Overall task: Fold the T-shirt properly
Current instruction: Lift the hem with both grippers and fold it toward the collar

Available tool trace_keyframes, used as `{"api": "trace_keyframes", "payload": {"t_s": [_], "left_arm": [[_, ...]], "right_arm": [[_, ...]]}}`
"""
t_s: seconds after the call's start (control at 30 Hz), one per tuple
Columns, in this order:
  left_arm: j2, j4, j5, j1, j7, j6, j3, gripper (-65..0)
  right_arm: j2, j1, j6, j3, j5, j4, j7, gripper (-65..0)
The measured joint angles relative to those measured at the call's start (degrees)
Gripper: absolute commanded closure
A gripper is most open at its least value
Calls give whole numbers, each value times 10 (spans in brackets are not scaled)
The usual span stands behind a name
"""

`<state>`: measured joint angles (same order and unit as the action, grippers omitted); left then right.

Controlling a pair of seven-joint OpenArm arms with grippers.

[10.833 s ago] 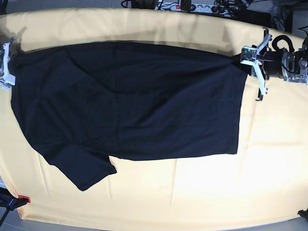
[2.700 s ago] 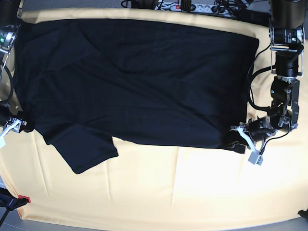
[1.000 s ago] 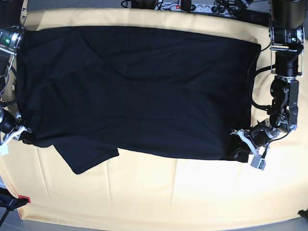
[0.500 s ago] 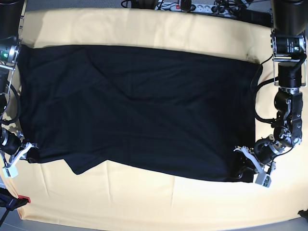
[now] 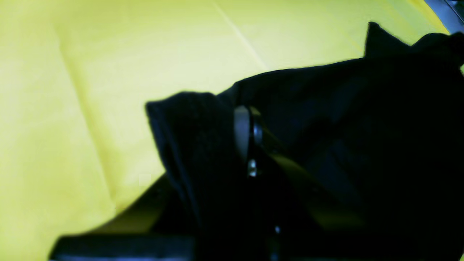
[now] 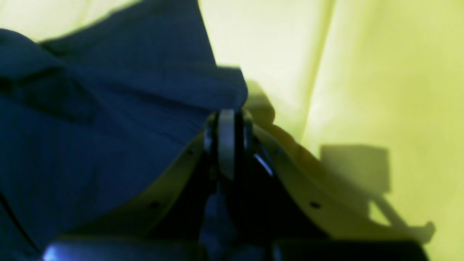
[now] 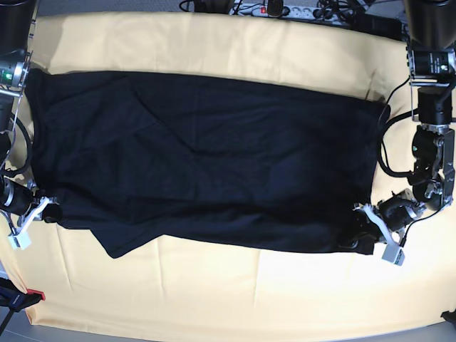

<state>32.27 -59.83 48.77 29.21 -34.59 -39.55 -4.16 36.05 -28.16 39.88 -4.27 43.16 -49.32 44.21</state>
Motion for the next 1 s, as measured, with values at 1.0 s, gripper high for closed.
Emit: {"api": "trace_keyframes", "payload": {"t_s": [1.0], "left_arm": [[59, 0, 204, -28, -219, 0, 0, 0]], "right_arm": [[68, 110, 3, 0, 48, -162, 75, 0]]}}
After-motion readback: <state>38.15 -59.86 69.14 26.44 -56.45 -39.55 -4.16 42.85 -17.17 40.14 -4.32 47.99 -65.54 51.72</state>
